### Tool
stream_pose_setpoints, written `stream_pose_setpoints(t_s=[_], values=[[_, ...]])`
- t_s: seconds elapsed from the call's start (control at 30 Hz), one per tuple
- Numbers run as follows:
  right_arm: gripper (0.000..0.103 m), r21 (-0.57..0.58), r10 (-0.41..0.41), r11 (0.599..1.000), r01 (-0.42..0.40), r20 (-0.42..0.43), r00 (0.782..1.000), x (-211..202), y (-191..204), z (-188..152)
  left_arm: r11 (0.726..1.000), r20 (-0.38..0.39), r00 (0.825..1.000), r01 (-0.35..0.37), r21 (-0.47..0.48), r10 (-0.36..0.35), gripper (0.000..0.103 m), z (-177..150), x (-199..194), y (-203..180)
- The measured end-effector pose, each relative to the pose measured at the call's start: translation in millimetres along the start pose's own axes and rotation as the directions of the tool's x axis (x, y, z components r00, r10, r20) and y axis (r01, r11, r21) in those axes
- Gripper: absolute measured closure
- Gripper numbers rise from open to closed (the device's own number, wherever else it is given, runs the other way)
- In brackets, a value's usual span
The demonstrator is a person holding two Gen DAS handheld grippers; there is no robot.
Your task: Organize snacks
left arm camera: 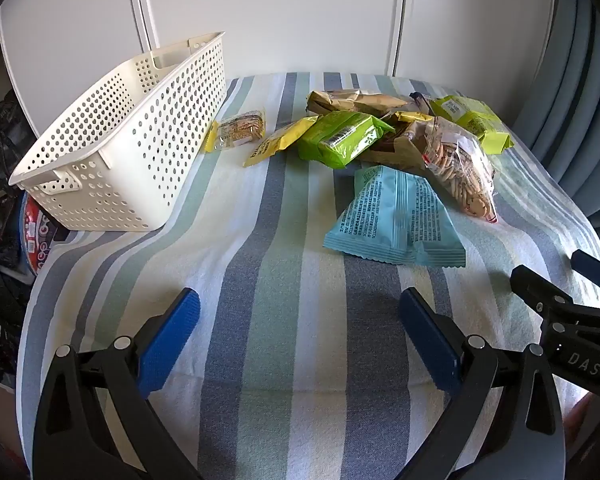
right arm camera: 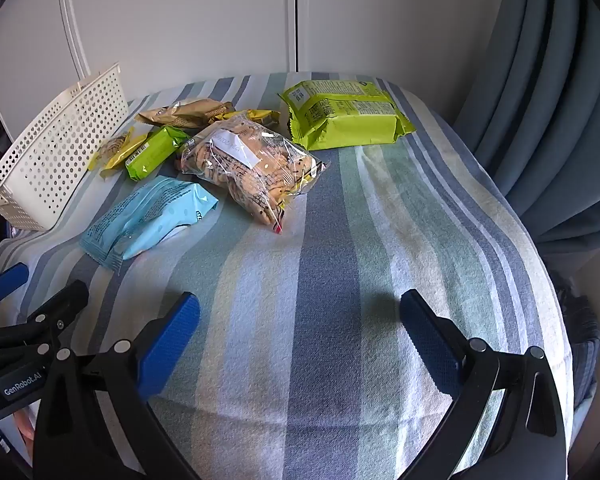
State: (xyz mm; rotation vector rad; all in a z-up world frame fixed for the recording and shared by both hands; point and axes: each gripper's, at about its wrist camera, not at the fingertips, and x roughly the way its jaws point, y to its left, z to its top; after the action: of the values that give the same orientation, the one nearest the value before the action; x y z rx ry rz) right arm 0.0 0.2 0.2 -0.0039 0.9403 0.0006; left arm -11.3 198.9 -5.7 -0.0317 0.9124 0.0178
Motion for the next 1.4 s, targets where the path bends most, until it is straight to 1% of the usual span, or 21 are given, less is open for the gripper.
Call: stream_pose_setpoints(t_s=[0.07,0.13,1.4], values=[[0.005,0.003,0.003,1.0,-0.003,0.002,1.0,0.1,-0.2,-0.2,0.998,0.001,0.999,-0.045,0.033,0.045,0.002,-0.4,0.2,-4.1],[0.005,0.003,0.005,1.0,-0.005,0.001,1.0,0.1,-0.4,-0.1,1.0,-0.002,1.0,-0.021,0.015,0.021,0.002,-0.1,0.1,-1.4],[0.005,0.004,0.006,1.0,-0.006,0.003,1.0,0.3,-3.0,1.5,1.0,0.0,1.0,-0.019,0.014,0.019,0.002,-0.7,-0.9,-1.0]])
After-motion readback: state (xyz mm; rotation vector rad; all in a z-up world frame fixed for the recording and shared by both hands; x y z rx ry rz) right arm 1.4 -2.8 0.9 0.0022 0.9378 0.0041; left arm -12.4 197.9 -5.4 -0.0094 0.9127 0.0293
